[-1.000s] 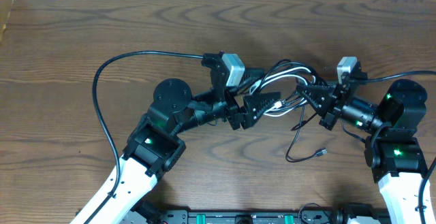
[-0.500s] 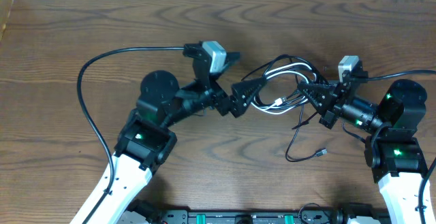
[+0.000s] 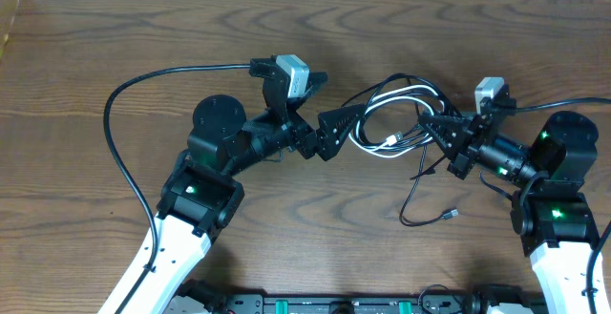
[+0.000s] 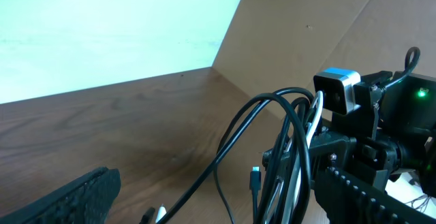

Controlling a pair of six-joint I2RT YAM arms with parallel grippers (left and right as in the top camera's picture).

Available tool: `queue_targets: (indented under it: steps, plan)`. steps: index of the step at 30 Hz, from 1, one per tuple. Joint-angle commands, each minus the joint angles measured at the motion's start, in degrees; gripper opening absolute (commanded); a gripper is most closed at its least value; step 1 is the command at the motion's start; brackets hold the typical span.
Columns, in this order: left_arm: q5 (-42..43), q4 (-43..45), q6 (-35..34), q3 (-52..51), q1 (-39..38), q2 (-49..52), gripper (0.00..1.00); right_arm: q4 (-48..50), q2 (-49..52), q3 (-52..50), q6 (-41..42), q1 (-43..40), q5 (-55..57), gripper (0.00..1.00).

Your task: Untangle cables

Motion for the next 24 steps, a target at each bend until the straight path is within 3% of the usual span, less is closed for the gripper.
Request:
queue_targets:
  steps: [1, 24]
  plan:
    - [-0.4, -0.5, 0.3, -0.1, 0.2, -0.2, 0.94, 0.2, 0.0, 0.9, 0.5, 0.5, 0.4, 0.01]
    - [1.8, -2.9, 0.0, -0.1, 0.1, -0.2, 0.93, 0.1, 0.0, 0.9, 0.6, 0.5, 3.3, 0.01]
